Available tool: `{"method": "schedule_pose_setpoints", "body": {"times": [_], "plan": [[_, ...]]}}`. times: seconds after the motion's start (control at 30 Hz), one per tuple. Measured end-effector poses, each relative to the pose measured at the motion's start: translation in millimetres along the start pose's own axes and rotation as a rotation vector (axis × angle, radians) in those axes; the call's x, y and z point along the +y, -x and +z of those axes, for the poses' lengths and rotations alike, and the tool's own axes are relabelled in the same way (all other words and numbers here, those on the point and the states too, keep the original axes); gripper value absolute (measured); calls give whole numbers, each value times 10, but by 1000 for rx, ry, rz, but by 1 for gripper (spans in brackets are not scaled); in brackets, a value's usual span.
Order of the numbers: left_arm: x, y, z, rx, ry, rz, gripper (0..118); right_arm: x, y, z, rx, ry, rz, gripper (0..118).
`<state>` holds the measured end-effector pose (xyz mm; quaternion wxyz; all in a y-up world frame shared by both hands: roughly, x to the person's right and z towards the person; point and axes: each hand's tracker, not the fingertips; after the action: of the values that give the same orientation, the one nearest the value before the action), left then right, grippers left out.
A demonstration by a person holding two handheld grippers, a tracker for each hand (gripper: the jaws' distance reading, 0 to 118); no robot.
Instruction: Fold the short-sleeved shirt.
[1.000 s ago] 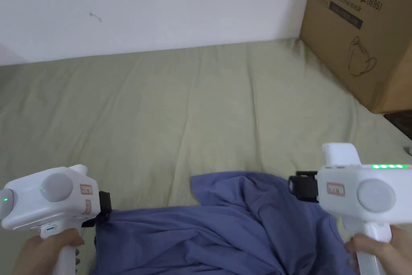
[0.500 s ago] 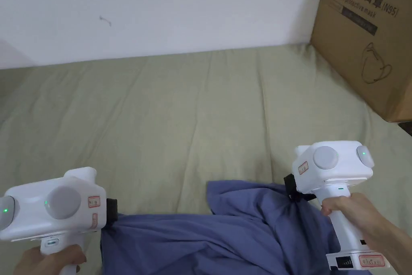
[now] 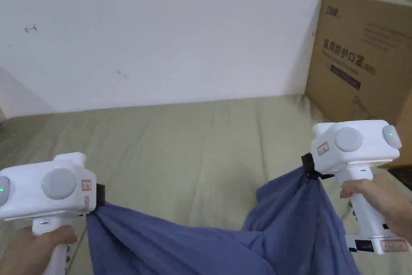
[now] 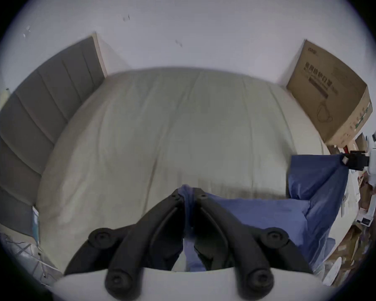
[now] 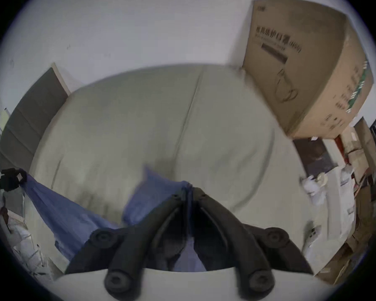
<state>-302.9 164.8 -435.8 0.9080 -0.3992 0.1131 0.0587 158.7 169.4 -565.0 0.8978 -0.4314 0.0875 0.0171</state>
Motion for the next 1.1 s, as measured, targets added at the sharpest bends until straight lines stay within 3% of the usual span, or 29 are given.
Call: {"method": "schedule_pose_setpoints", "body": {"times": [0.33, 0.63, 1.0, 1.1], "plan": [[1465, 149, 936, 130, -285, 1, 6, 1269, -196, 1114, -60, -255, -89, 5], [2788, 473, 1577, 165, -540, 95, 6, 2557, -181, 1931, 4, -463, -209, 5], [3467, 666, 2260, 251, -754, 92, 6, 3253, 340, 2868, -20, -694, -182, 5], [3434, 697, 2181, 292, -749, 72, 6, 3228, 480, 2835, -50, -697, -125, 5]]}}
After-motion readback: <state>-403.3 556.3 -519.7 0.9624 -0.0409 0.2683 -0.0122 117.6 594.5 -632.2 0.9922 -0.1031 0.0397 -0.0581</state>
